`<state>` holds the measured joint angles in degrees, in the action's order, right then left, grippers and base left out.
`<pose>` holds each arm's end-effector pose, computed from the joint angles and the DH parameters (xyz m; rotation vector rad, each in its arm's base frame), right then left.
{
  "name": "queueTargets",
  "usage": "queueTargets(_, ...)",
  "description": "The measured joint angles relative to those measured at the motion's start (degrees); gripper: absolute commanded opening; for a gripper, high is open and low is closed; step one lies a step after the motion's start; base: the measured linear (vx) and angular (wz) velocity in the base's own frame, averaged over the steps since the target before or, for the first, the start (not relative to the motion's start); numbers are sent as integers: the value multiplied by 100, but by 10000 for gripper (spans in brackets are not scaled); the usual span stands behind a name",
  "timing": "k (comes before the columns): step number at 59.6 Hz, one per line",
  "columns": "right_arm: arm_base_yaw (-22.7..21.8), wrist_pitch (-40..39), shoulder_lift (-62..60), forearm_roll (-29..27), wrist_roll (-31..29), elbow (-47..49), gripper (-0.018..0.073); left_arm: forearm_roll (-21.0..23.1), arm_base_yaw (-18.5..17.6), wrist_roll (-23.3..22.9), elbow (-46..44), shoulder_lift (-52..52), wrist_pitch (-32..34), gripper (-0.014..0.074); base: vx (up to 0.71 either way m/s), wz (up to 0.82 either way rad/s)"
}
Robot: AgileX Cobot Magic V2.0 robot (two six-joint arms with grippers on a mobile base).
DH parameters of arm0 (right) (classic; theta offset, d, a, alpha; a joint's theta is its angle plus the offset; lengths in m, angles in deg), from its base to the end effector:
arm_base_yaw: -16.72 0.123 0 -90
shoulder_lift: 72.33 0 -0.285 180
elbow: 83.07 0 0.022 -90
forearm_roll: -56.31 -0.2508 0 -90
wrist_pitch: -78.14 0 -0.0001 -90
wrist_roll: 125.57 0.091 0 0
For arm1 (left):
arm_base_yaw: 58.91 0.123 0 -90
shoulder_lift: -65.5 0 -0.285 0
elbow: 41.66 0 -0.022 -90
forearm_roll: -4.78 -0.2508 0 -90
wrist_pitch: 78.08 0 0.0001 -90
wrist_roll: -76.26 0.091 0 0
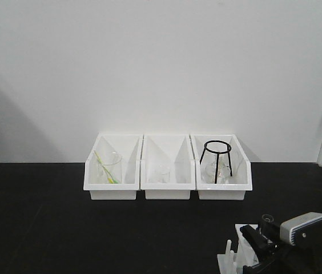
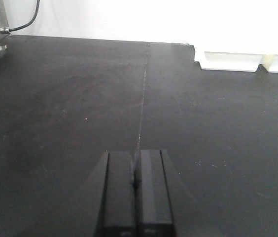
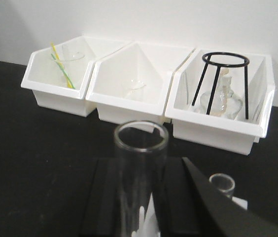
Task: Flip and reinsert test tube from rack
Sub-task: 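Lower the right gripper and grasp the clear test tube, then lift the test tube out of the rack with the right gripper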
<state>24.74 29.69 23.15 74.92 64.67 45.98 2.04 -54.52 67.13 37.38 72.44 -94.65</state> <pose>0.2657 0.0594 0.1952 -0.3333 1.7080 0.2820 0.0543 0.0054 0.1771 -0.1796 1.7805 -0.0143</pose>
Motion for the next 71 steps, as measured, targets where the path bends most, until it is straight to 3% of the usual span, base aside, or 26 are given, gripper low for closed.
queueTargets(16,0,1529,-1256,12,358,633,115,0,0,0,0,0,0,-6,0,0)
queueTargets(23,0,2433,-1680,19,863,1246,117,0,0,0,0,0,0,-6,0,0)
queueTargets(43,0,3553,-1782,193,1019,1933,117,0,0,0,0,0,0,-6,0,0)
queueTargets(54,0,3793,-1782,1320,772,1933,118,0,0,0,0,0,0,-6,0,0)
queueTargets(71,0,3842,-1782,4154,453,1933,123,0,0,0,0,0,0,-6,0,0)
